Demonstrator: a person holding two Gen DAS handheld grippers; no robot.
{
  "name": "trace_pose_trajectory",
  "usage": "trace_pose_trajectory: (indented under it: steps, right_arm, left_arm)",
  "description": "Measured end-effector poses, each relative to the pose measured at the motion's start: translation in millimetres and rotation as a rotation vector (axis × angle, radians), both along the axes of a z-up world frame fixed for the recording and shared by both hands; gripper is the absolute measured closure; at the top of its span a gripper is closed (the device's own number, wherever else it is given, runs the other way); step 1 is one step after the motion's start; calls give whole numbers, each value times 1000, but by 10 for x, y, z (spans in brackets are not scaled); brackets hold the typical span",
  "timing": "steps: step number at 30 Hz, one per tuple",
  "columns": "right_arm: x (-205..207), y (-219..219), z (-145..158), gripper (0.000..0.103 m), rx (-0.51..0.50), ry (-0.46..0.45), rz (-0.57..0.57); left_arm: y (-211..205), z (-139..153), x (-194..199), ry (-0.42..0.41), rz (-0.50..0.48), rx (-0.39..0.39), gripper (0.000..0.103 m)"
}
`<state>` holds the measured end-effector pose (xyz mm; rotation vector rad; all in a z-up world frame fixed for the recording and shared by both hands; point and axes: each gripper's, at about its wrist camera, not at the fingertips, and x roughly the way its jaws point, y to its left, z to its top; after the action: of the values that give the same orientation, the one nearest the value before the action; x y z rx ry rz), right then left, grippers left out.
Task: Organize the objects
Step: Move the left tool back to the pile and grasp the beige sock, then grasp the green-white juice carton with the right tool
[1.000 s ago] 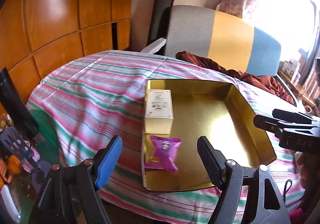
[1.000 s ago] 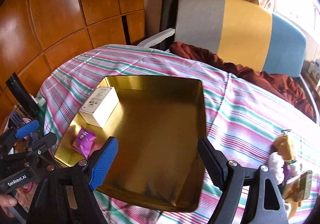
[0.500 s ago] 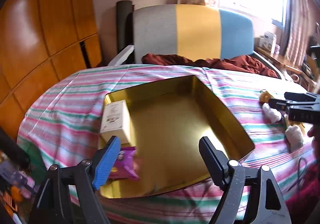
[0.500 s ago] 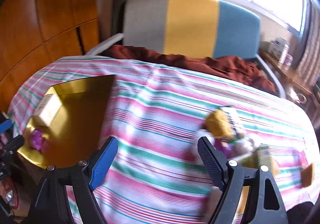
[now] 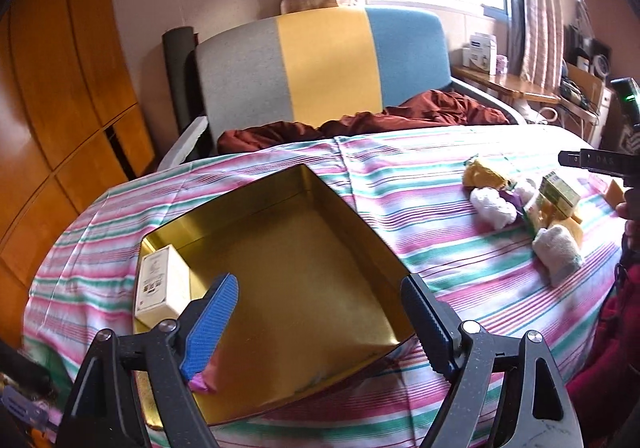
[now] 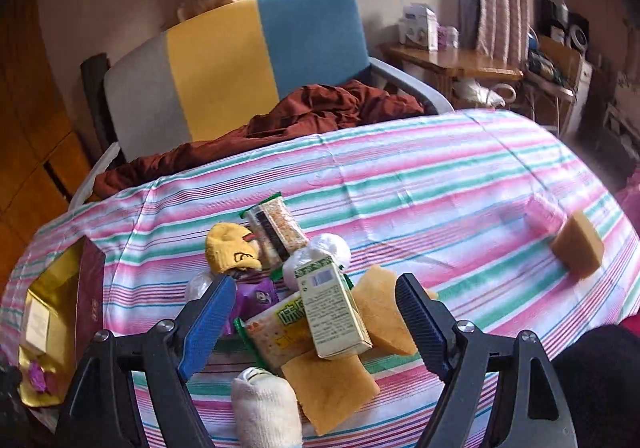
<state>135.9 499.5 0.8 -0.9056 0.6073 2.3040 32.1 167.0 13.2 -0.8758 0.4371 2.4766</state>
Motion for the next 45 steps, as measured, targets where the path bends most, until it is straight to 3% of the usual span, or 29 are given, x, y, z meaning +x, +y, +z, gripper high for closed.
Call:
trace_pose_trajectory:
  steps: [2,12,15,18,22,25,32,38,39,45]
  right_arm:
    - [79,142,-63,19,-81,37,-46]
    - [334,435,-181,19,-267,165,-164]
    - [378,471,-191,19,-282,182,-191]
    - [440,510,-197,19,-296,206,-216]
    - [458,553,-234,19,-330,216,-221]
    - [448,550,-237,19,-331,212,-213]
    - [443,568,-253,19,-337,211,-213]
    - [427,579,-267,19,-339,199,-217]
    - [424,579,-271,19,-340,196,-216]
    - [339,532,-261,19,-315,165,-178]
  left_arm:
    - [103,-5,18,4,-20,-9,19]
    - [706,-207,65,-78,-177,-15,19]
    - [941,-309,71,-158,-243,8,21]
    - [1186,-421,79,-246,-323,25,31]
    - [1489,-537,105,-372,-396,66,37]
    - [1703,-596,117,-488,-435,122,37]
    - [2138,-755,120,-664,-435,217,29]
    - [2425,-965,203,-719,-428,200,33]
    - [2441,-1015,209,-719,-425,188,42]
    - [2171,-988,200,-681,-450,214,47]
